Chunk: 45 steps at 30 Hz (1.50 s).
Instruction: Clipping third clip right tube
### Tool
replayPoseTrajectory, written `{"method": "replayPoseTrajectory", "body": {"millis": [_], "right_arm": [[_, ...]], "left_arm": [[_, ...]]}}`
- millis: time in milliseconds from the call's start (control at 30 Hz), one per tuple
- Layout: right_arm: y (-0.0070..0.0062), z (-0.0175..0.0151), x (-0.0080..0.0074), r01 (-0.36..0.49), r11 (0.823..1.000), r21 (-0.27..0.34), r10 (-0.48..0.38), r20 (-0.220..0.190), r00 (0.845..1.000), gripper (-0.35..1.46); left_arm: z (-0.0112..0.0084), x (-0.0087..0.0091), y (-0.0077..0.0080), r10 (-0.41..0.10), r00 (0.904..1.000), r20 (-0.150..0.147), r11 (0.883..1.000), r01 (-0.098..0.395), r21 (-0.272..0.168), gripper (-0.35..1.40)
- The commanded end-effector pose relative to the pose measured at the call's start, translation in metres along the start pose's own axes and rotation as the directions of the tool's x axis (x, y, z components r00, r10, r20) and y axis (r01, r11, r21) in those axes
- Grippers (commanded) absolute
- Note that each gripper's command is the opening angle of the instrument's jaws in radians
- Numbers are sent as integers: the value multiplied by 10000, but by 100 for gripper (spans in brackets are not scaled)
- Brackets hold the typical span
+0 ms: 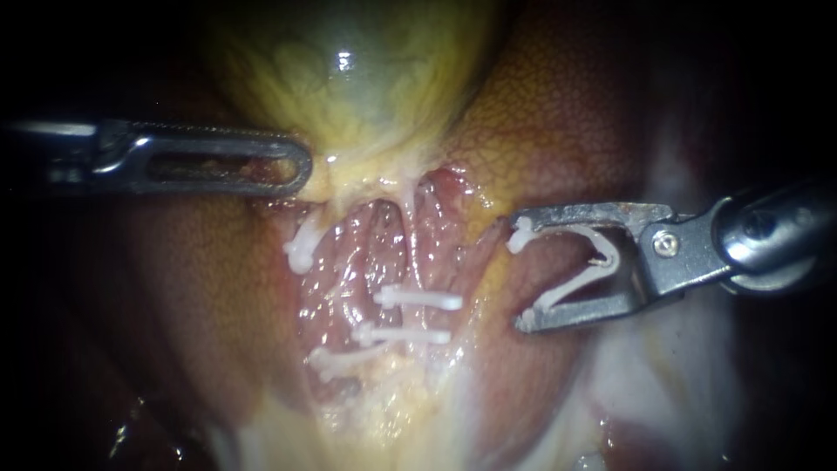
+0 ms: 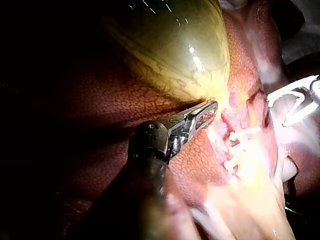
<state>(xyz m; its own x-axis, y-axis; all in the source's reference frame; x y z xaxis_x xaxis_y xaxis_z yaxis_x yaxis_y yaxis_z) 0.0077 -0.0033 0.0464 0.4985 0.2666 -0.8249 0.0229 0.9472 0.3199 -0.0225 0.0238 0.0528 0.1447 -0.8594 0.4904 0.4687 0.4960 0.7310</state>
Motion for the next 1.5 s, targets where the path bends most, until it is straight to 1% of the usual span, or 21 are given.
{"method": "replayPoseTrajectory", "body": {"millis": [33,133,233,267,300,433,533,633,700,767,800,900,967,1100,1267,1300,1400,1500], "right_arm": [[0,0,0,-1,10000,2,1,-2,10000,50],[0,0,0,-1,10000,2,1,-2,10000,50],[-1,0,0,0,10000,3,0,-3,10000,50],[-1,0,0,-1,10000,3,1,-3,10000,50],[-1,0,1,-2,10000,-25,2,8,10000,50],[-1,0,1,-5,10000,-11,5,-29,10000,50],[0,2,2,-14,10000,67,15,-124,9999,50],[1,6,5,-257,9995,186,262,-282,9993,50],[2,11,7,-850,9958,329,865,-454,9952,50],[4,17,9,-1259,9909,485,1286,-575,9900,50],[5,21,11,-1551,9863,556,1587,-692,9849,50],[9,31,14,-2134,9746,686,2188,-850,9721,50],[12,37,16,-2357,9686,795,2426,-930,9656,50],[20,52,17,-2991,9483,1059,3103,-1136,9438,50],[30,70,13,-3419,9292,1404,3590,-1228,9252,49],[32,74,12,-3545,9236,1460,3727,-1251,9195,49],[36,82,7,-3638,9203,1441,3817,-1250,9158,49],[42,91,4,-3782,9138,1484,3971,-1303,9085,49]], "left_arm": [[0,0,0,1,10000,4,10000,-1,-1,-35],[-4,-2,-2,-11,10000,-9,10000,11,16,-35],[-18,-13,-5,-67,10000,-65,9999,68,95,-35],[-26,-19,-7,-100,9999,-95,9999,101,135,-35],[-32,-23,-8,-126,9999,-85,9999,127,87,-35],[-57,-41,-12,-250,9996,134,9997,250,5,-35],[-67,-46,-14,-292,9993,234,9996,293,-40,-35],[-67,-45,-15,-290,9993,244,9996,291,-56,-35],[-65,-43,-16,-284,9993,254,9996,285,-72,-35],[-64,-42,-16,-278,9993,263,9996,281,-85,-35],[-63,-41,-17,-276,9993,267,9996,278,-92,-35],[-62,-40,-17,-271,9993,275,9996,273,-103,-35],[-61,-39,-18,-268,9993,279,9996,271,-109,-35],[-59,-37,-19,-259,9992,296,9996,263,-137,-35],[-53,-31,-22,-234,9993,292,9997,237,-101,-35],[-52,-31,-22,-233,9993,283,9997,235,-78,-35],[-52,-31,-23,-233,9993,286,9997,235,-83,-35],[-52,-31,-23,-233,9993,286,9997,236,-84,-35]]}}
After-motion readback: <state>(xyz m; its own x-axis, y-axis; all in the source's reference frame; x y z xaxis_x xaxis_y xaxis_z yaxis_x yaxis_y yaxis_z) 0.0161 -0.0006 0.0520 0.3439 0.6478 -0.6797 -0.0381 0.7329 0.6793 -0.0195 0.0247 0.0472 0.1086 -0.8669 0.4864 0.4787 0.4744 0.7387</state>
